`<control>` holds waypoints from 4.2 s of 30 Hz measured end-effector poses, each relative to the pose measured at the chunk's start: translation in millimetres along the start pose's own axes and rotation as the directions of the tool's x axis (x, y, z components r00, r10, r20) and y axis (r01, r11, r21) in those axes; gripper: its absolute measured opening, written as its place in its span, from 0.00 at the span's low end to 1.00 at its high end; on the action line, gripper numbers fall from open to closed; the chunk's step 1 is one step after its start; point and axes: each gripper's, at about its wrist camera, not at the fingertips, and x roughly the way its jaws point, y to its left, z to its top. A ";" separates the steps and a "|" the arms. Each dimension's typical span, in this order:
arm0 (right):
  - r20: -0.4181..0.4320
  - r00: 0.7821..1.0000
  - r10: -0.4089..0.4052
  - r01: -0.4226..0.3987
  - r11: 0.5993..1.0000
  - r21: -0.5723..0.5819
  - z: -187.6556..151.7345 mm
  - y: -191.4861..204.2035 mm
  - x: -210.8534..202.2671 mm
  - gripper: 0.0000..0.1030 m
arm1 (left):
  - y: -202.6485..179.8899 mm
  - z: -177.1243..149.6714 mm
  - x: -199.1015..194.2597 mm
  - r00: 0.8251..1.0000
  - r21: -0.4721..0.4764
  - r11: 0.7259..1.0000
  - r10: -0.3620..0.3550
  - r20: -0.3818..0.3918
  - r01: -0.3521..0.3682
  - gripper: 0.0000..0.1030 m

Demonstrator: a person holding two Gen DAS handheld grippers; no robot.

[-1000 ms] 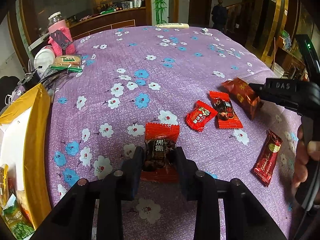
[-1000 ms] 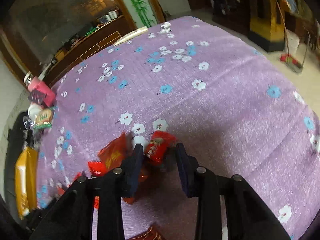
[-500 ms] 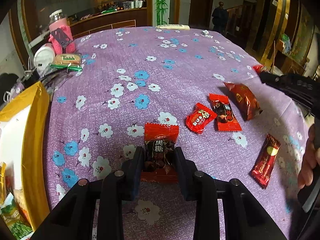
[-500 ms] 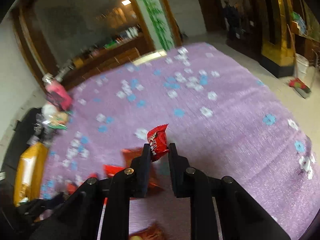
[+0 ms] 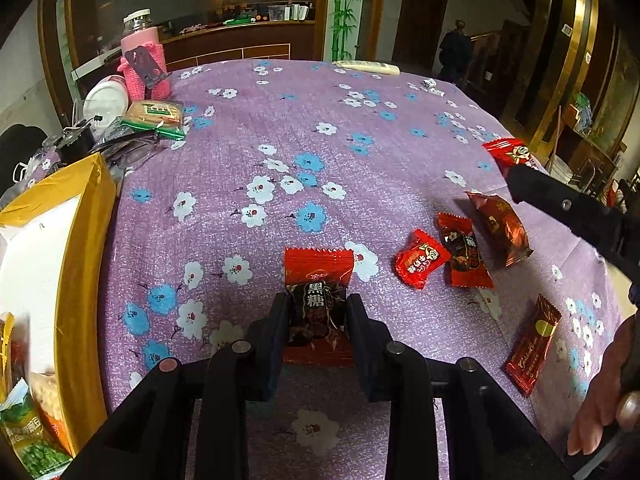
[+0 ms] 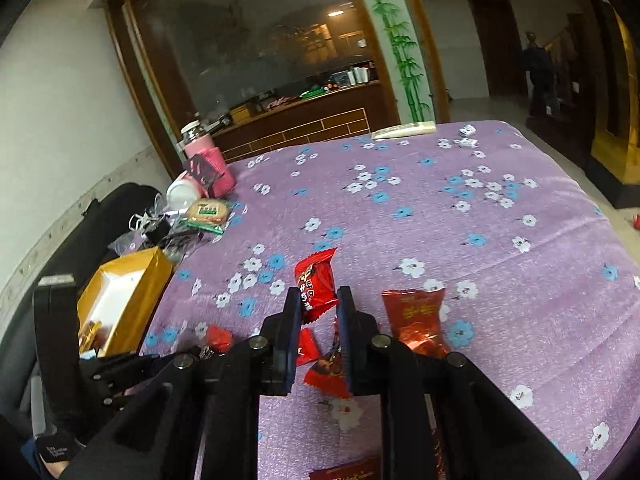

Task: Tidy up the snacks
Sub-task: 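Lift the red candies above the table with both grippers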

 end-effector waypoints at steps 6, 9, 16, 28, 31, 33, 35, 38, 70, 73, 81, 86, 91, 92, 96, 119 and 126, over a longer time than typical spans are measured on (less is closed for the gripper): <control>-0.011 1.000 0.021 -0.021 0.999 -0.029 -5.1 8.4 -0.7 0.16 | 2.3 2.2 -6.2 0.999 -0.011 1.000 0.015 0.033 -0.015 0.28; -0.018 0.999 0.030 -0.030 0.998 -0.046 -6.8 13.8 0.2 0.16 | 5.6 3.0 -7.4 0.999 -0.027 1.000 0.014 0.039 -0.013 0.28; -0.027 0.999 0.029 -0.031 0.997 -0.077 -8.8 19.3 2.8 0.16 | 13.1 5.2 -12.2 0.998 -0.062 0.998 0.003 0.062 0.001 0.28; -0.030 0.998 0.059 -0.062 0.992 -0.106 -11.7 29.1 1.8 0.16 | 9.2 5.0 -24.4 0.990 -0.037 0.998 0.058 0.130 -0.054 0.28; -0.034 0.998 0.057 -0.060 0.992 -0.108 -12.7 30.7 2.8 0.16 | 6.0 4.0 -27.7 0.983 -0.023 0.996 0.091 0.160 -0.089 0.28; -0.032 0.998 0.053 -0.056 0.992 -0.109 -13.1 31.1 3.2 0.16 | 4.2 3.6 -29.8 0.979 -0.015 0.995 0.102 0.177 -0.101 0.28; -0.032 0.998 0.052 -0.055 0.993 -0.106 -13.1 30.8 4.7 0.16 | 2.5 3.2 -31.3 0.973 -0.005 0.993 0.120 0.195 -0.121 0.28; -0.035 0.998 0.050 -0.053 0.993 -0.106 -13.5 29.9 6.2 0.16 | 2.6 3.6 -33.2 0.969 -0.004 0.991 0.132 0.209 -0.134 0.28; -0.063 0.997 0.043 -0.049 0.995 -0.090 -16.3 25.2 14.8 0.16 | -4.4 1.8 -39.0 0.949 0.015 0.981 0.181 0.256 -0.191 0.28; -0.060 0.997 0.042 -0.048 0.995 -0.085 -16.5 24.3 13.8 0.16 | -4.4 1.9 -38.7 0.949 0.016 0.981 0.182 0.257 -0.192 0.28; -0.060 0.997 0.041 -0.046 0.996 -0.080 -16.7 23.4 13.1 0.16 | -4.5 1.9 -38.0 0.952 0.016 0.982 0.178 0.248 -0.188 0.28; -0.053 0.998 0.041 -0.045 0.996 -0.074 -14.6 22.9 12.1 0.16 | -4.8 1.8 -38.4 0.954 0.017 0.983 0.175 0.245 -0.184 0.28; -0.042 0.998 0.045 -0.048 0.996 -0.072 -12.5 23.6 9.8 0.16 | -3.9 2.5 -41.0 0.953 0.013 0.984 0.170 0.251 -0.178 0.28; -0.040 0.998 0.047 -0.050 0.996 -0.071 -12.0 23.5 9.1 0.16 | -3.9 2.7 -40.7 0.953 0.012 0.984 0.171 0.250 -0.179 0.28; -0.034 0.998 0.048 -0.050 0.996 -0.069 -10.2 22.7 7.5 0.16 | -5.0 2.6 -39.5 0.954 0.015 0.984 0.171 0.248 -0.180 0.28; -0.012 0.998 0.055 -0.056 0.995 -0.084 -9.3 29.7 1.3 0.16 | 8.3 6.9 -56.8 0.936 -0.060 0.983 0.186 0.300 -0.176 0.28; 0.000 0.997 0.081 -0.081 0.990 -0.115 -9.5 39.6 -3.2 0.16 | 21.9 10.4 -66.4 0.920 -0.125 0.975 0.213 0.328 -0.181 0.29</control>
